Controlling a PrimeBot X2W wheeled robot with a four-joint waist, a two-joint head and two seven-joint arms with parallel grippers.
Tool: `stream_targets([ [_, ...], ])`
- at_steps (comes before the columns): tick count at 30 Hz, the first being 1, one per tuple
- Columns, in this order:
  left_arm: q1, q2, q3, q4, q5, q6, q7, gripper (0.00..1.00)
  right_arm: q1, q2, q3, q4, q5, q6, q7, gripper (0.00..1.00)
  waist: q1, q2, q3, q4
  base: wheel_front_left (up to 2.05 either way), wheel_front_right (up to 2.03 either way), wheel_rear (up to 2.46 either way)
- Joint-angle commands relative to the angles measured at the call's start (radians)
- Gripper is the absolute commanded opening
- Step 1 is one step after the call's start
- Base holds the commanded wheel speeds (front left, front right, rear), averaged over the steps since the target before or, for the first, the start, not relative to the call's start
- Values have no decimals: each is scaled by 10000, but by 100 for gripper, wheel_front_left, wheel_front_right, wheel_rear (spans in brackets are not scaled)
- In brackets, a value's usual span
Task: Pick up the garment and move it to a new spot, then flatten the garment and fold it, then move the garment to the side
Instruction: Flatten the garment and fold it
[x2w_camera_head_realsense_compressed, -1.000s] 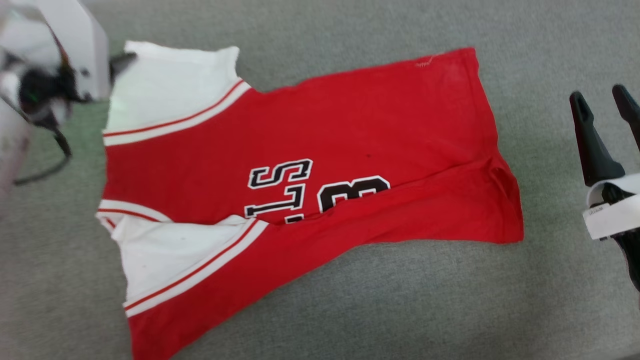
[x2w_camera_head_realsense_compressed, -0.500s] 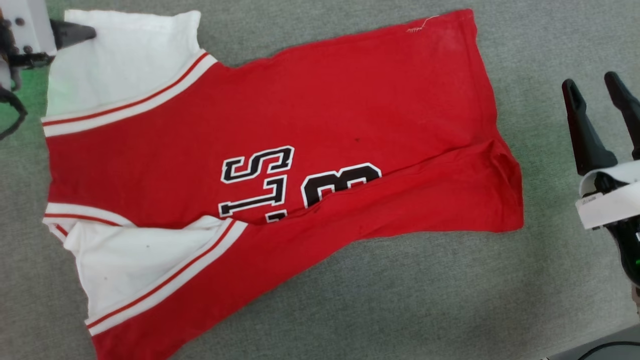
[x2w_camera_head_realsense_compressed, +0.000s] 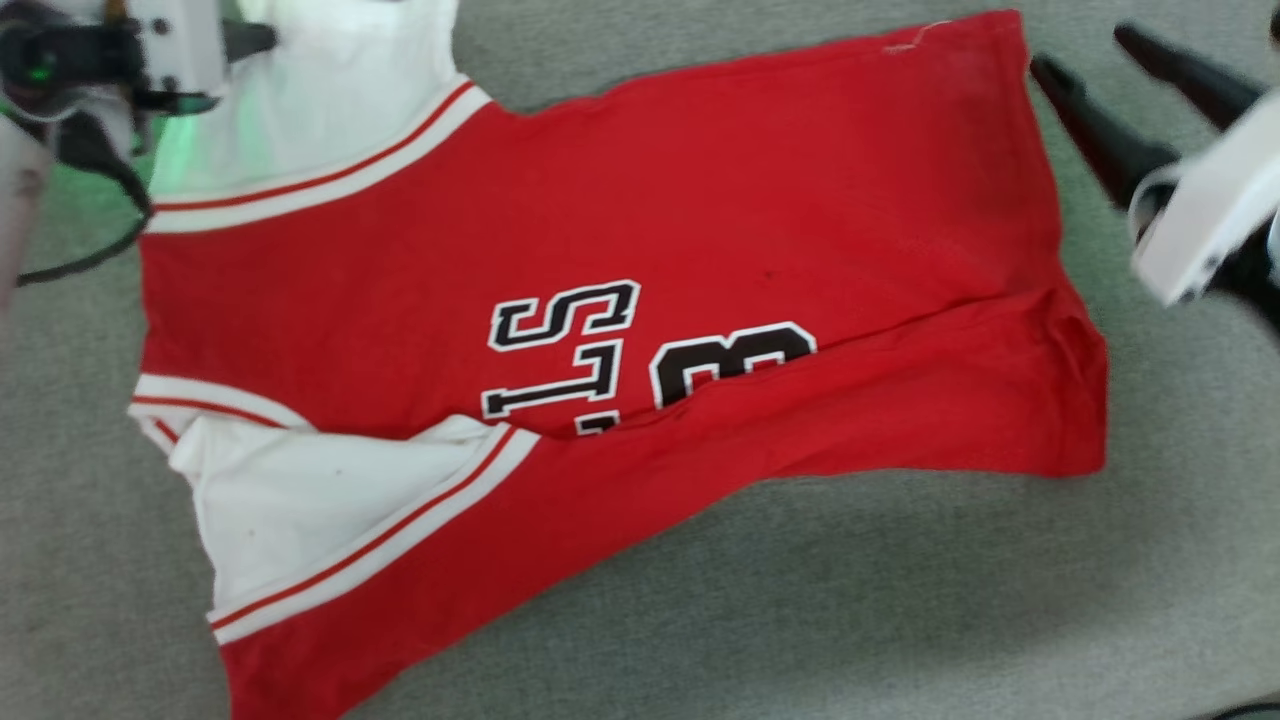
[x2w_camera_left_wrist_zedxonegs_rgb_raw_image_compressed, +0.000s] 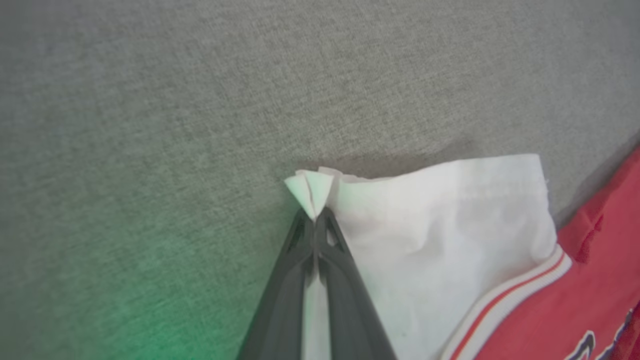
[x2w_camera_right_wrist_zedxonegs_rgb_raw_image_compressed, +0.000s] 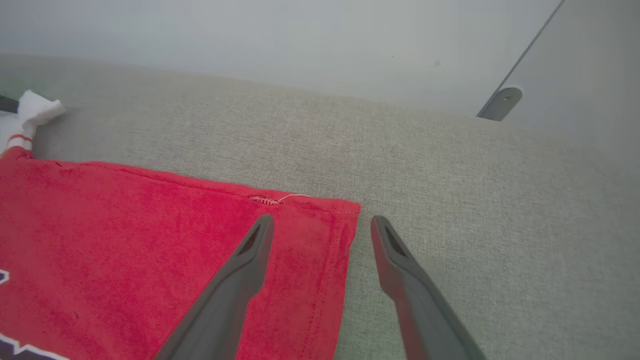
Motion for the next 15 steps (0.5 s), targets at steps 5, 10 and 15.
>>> stream_targets([
  [5,398,-500,-384,-244,-138,-96,11,0,-1685,-171,416,1257,388,-9,2196,100,0,0,210,585,0,0,0],
  [10,350,-571,-567,-554,-260,-72,-101,0,-2788,-132,629,2858,493,-9,3788,100,0,0,360,985,0,0,0],
  [15,365,-519,-770,-791,-376,-61,-214,0,-3093,-49,901,3760,819,-11,4314,100,0,0,463,1212,0,0,0],
])
